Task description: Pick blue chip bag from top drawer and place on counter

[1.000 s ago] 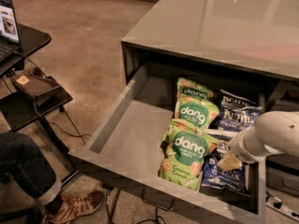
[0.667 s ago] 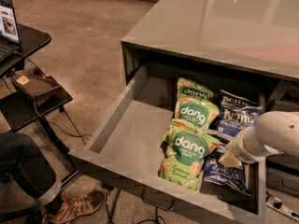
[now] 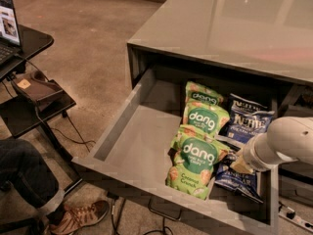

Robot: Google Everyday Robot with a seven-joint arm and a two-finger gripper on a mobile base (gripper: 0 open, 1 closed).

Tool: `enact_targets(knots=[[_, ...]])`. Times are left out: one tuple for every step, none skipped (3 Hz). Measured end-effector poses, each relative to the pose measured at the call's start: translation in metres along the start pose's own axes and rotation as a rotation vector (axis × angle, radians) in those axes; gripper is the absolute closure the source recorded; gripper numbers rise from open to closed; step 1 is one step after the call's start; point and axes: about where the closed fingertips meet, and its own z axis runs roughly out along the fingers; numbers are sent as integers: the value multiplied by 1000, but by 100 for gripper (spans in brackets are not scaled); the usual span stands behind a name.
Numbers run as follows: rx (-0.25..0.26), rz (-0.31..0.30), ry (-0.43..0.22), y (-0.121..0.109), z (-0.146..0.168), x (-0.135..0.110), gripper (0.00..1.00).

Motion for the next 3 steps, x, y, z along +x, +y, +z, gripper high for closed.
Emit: enact_targets(knots=[[6,19,-52,-8,-21,-1,100],[28,30,-129,-19,-58,-4,100],[67,21,-199,-27,-94,-10,100]])
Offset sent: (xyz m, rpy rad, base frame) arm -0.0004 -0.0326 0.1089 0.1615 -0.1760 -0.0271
